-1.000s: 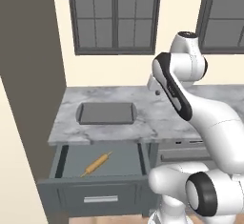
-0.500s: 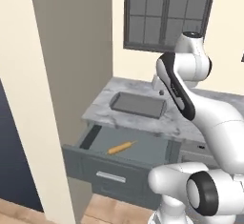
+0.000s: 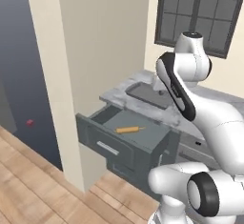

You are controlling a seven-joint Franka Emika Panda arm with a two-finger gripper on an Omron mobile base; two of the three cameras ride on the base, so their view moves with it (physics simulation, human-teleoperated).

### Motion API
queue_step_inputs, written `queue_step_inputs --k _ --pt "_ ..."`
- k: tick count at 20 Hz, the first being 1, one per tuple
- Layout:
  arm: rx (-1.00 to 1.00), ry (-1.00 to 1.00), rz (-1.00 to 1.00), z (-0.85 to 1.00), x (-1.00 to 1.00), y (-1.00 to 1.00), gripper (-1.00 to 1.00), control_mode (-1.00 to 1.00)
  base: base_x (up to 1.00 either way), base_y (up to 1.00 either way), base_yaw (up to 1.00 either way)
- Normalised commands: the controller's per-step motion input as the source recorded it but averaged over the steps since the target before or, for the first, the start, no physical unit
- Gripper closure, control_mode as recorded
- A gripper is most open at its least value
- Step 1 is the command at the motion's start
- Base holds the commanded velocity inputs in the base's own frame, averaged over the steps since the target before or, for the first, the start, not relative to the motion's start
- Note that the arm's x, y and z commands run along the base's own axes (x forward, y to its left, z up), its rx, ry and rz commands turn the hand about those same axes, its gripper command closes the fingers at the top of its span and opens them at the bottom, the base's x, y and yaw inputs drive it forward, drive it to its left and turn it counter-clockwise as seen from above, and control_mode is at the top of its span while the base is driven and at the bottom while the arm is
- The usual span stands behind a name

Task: Pick the rolling pin from the drawer and place it on the counter.

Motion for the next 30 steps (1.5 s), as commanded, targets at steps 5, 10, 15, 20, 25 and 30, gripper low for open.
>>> queue_step_inputs --k 5,10,15,20,25,30 --pt "0.00 0.00 0.00 0.00 0.00 0.00 -1.00 1.00 0.00 -0.62 0.50" --pt "0.02 0.00 0.24 -0.20 0.06 -0.09 -1.00 -1.00 0.00 -0.08 0.09" --pt "0.00 0.00 0.12 -0.45 0.32 0.21 -1.00 -1.00 0.00 0.00 0.00" --pt "0.00 0.00 0.03 -0.47 0.47 0.51 -1.00 -1.00 0.00 0.00 0.00" --pt "0.00 0.01 0.05 -0.55 0.43 0.31 -1.00 -1.00 0.00 0.00 0.00" --pt "0.00 0.00 0.11 -0.77 0.14 0.01 -1.00 -1.00 0.00 0.00 0.00"
